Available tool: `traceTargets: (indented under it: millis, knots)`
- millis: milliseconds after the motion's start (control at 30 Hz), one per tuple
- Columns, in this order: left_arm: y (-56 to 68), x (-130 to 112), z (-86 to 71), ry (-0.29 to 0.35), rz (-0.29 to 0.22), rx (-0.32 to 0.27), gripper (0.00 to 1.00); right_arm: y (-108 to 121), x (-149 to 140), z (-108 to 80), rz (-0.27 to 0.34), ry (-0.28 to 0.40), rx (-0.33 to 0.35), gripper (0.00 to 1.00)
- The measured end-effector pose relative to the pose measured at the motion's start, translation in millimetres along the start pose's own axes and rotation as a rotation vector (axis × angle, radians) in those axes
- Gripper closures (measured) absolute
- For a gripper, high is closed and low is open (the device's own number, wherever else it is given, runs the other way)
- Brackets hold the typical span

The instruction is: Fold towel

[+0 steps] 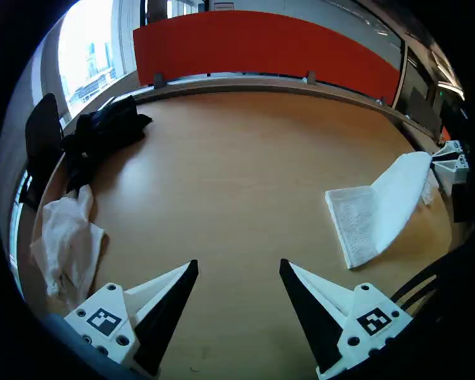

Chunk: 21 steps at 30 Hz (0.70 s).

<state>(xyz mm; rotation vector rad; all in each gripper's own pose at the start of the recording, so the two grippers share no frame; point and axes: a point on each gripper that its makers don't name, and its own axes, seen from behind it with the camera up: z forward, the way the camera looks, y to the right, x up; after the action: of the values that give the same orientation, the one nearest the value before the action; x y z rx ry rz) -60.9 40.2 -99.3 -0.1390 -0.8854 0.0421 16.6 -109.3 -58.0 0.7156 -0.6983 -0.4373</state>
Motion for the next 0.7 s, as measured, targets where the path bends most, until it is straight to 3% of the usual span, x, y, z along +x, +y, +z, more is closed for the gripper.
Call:
traceTargets:
  millis: [367,700]
  knots:
    - [0.2,4.6,-2.3,0.012,-0.002,0.000,0.04,-21.9,12.2,12.2,-0.029,0.015,0.051,0.93]
    - [-1.3,4.2,-4.5,0.015,-0.007,0.001,0.04,-57.3,17.3,32.4,-0.049,0.012,0.124,0.93]
